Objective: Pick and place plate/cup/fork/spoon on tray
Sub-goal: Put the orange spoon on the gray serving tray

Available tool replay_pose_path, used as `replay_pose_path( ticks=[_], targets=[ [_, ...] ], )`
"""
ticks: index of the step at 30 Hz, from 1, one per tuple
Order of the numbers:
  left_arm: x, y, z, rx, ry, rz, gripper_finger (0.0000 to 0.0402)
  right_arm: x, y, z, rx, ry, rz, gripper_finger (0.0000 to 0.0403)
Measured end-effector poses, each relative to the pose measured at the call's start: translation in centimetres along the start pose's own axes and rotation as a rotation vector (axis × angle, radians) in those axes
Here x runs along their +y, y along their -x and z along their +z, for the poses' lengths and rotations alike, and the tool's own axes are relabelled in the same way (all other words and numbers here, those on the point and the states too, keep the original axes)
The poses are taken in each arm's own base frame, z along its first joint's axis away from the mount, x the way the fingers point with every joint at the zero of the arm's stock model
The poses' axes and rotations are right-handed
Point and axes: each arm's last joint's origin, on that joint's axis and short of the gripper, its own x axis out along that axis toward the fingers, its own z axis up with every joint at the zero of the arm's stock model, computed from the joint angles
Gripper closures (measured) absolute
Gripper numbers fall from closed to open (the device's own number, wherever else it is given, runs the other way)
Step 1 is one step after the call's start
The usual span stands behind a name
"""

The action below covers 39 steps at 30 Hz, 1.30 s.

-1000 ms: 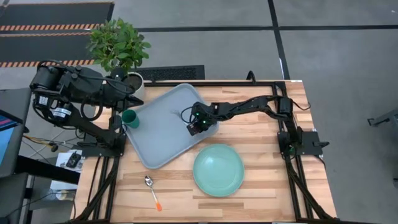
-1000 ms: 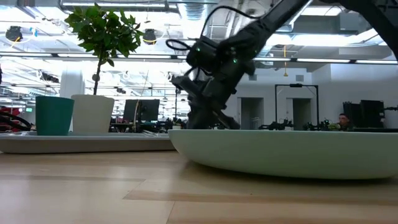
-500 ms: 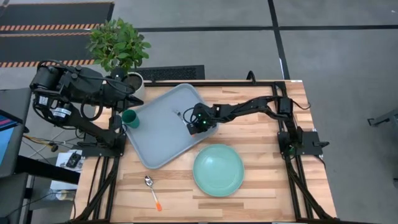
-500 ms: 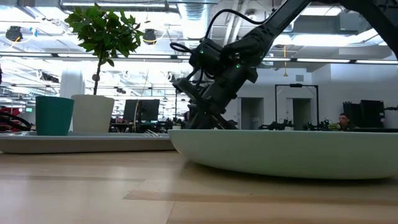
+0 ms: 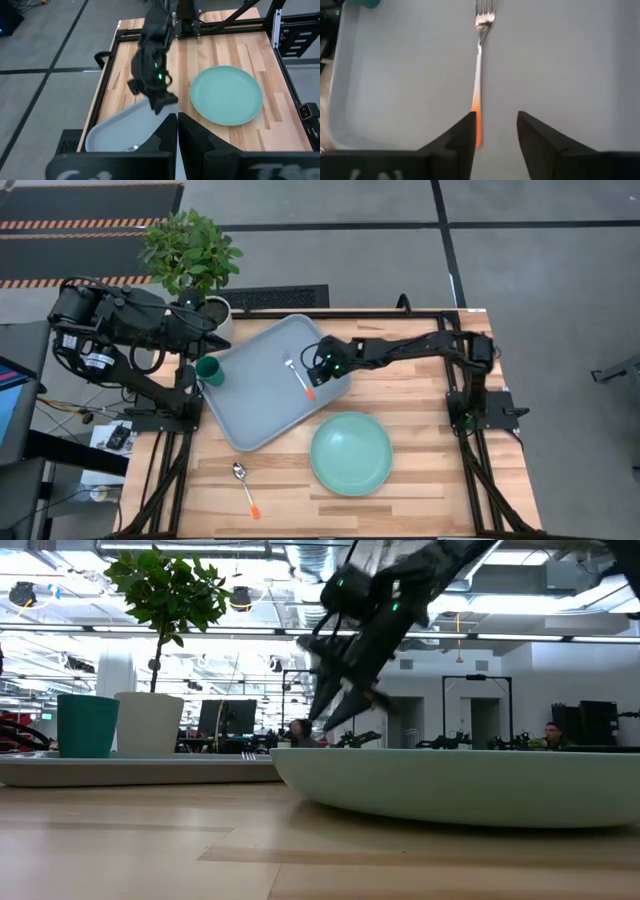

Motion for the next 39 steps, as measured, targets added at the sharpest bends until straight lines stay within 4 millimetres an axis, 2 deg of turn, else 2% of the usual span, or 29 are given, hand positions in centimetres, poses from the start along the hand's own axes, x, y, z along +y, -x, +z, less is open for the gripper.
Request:
replay_pose_path(
  ticks=[4, 8, 11, 13, 18, 22, 27, 32, 36, 39],
  targets=[
    [-0.1, -0.4, 0.2, 0.009, 0.061, -0.002, 0.0401, 0.1, 3.5, 0.5, 0.005, 0.036, -0.019, 0.0207],
    [-1.4, -2.3, -0.2, 0.102, 0.166, -0.124, 0.0401, 0.7, 7.3, -0.2, 0.017, 0.090, -0.052, 0.0194],
    [-3.7, -4.4, -1.4, 0.255, 0.217, -0.261, 0.0401, 1.2, 9.7, -1.3, 0.016, 0.141, -0.093, 0.0193],
    [-5.4, -5.9, -2.7, 0.367, 0.241, -0.292, 0.0401, 1.4, 11.1, -1.8, 0.009, 0.162, -0.116, 0.0195],
    [-9.9, -10.3, -6.7, 0.585, 0.329, -0.166, 0.0399, 2.0, 13.2, -3.0, 0.008, 0.196, -0.127, 0.0199],
    [-13.6, -12.3, -9.6, 0.654, 0.427, -0.177, 0.0374, 2.0, 14.4, -4.0, 0.050, 0.210, -0.147, 0.0196],
    [-17.0, -12.7, -12.2, 0.672, 0.582, -0.159, 0.0310, 1.7, 15.1, -5.0, 0.105, 0.237, -0.188, 0.0191],
    [-18.4, -12.2, -14.3, 0.672, 0.705, -0.049, 0.0237, 1.8, 15.6, -5.5, 0.110, 0.259, -0.204, 0.0192],
    [-19.2, -11.5, -15.4, 0.608, 0.825, 0.028, 0.0194, 1.8, 17.7, -5.5, 0.075, 0.258, -0.159, 0.0193],
    [-19.7, -11.0, -16.6, 0.587, 0.891, 0.064, 0.0181, 1.4, 19.7, -5.5, 0.047, 0.254, -0.132, 0.0192]
  ],
)
